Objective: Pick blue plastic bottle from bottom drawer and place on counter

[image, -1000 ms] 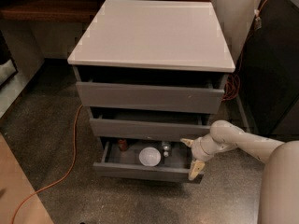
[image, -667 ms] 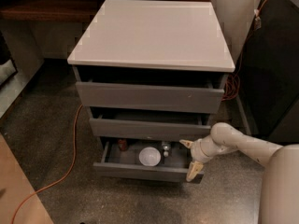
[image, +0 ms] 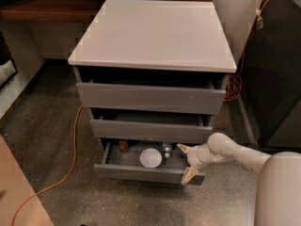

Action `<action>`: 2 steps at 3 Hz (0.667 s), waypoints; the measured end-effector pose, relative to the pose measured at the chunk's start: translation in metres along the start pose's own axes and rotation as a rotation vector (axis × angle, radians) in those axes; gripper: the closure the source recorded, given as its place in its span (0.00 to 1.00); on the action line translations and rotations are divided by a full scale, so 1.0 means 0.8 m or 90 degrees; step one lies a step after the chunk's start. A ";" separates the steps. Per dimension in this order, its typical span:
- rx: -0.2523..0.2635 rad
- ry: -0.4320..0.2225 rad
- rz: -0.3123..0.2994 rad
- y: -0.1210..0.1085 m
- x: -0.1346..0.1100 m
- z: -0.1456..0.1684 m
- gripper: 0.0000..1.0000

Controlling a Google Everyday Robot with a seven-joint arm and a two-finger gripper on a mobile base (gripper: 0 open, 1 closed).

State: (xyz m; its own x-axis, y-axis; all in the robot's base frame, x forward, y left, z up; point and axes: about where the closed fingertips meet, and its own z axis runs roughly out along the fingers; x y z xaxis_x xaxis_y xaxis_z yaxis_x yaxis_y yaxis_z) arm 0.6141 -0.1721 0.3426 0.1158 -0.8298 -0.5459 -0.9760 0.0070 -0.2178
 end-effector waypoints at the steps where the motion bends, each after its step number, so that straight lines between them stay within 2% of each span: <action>1: 0.003 -0.004 0.003 -0.005 0.014 0.032 0.00; 2: -0.012 -0.005 0.018 -0.004 0.031 0.068 0.00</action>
Offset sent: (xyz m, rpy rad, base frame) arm 0.0277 0.0122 -0.0927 0.0100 0.0663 -0.0225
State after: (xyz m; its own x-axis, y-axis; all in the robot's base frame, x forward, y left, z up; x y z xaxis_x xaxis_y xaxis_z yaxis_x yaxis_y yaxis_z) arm 0.6304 -0.1621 0.2858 0.0900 -0.8251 -0.5578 -0.9821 0.0194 -0.1872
